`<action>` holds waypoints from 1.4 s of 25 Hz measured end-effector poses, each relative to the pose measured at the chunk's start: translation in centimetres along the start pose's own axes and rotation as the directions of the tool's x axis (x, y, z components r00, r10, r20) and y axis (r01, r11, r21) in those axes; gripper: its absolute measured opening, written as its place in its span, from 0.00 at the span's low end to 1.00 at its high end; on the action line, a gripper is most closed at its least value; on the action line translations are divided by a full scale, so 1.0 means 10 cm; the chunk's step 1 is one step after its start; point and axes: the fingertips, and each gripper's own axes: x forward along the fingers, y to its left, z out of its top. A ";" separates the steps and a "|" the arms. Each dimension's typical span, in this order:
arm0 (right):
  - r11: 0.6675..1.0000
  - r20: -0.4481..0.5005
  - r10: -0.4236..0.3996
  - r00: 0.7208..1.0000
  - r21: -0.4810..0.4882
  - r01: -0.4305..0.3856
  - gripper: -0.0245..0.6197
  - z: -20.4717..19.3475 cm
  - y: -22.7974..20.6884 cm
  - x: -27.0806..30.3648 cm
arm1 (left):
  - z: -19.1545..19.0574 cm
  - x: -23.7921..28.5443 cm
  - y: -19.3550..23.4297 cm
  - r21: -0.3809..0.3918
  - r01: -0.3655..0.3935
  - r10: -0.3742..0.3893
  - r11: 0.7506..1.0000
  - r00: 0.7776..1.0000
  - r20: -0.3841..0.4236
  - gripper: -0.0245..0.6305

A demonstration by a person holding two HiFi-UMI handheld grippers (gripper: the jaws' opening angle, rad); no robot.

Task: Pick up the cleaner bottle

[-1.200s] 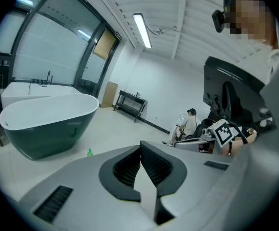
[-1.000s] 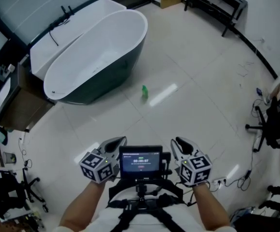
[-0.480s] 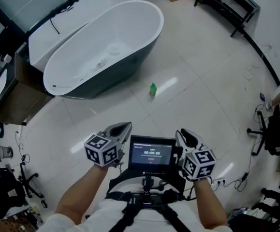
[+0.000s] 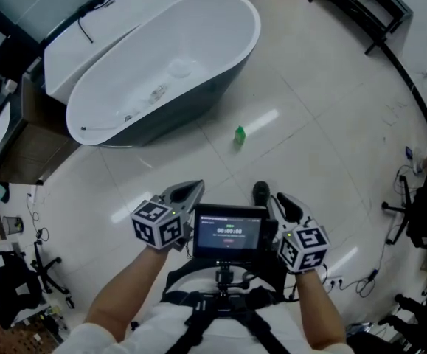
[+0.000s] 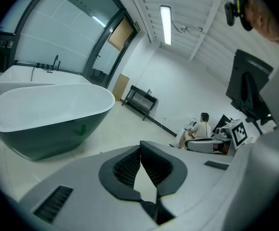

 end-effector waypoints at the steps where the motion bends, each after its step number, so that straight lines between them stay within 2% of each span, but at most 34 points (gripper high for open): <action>1: 1.000 -0.009 0.008 1.000 -0.001 -0.008 0.16 0.02 -0.07 0.05 | 0.00 0.08 0.01 -0.007 -0.007 0.007 1.000 1.000 -0.007 0.04; 11: 0.994 -0.133 0.094 0.987 -0.039 -0.100 0.16 0.43 -0.82 0.70 | 0.13 0.97 0.24 -0.047 -0.114 0.111 0.992 0.991 -0.073 0.04; 18: 0.993 -0.174 0.106 0.979 -0.036 -0.114 0.16 0.55 -1.28 1.14 | 0.05 1.75 0.61 -0.079 -0.172 0.161 0.982 0.978 -0.132 0.04; 23: 0.993 -0.219 0.111 0.969 -0.006 -0.115 0.16 0.30 -1.52 1.38 | -0.28 2.30 0.93 -0.118 -0.216 0.193 0.969 0.965 -0.179 0.04; 25: 0.993 -0.236 0.114 0.965 0.013 -0.114 0.16 0.14 -1.65 1.48 | -0.45 2.57 1.06 -0.126 -0.230 0.203 0.965 0.959 -0.196 0.11; 26: 0.993 -0.244 0.120 0.962 0.020 -0.119 0.16 0.06 -1.70 1.53 | -0.54 2.69 1.13 -0.127 -0.236 0.207 0.963 0.956 -0.206 0.17; 29: 0.990 -0.272 0.141 0.952 0.047 -0.133 0.16 -0.18 -1.79 1.64 | -0.83 3.01 1.34 -0.132 -0.250 0.215 0.959 0.947 -0.238 0.23; 35: 0.989 -0.299 0.126 0.946 0.115 -0.095 0.16 -0.67 -2.12 1.82 | -1.44 3.63 1.75 -0.094 -0.289 0.244 0.953 0.912 -0.331 0.25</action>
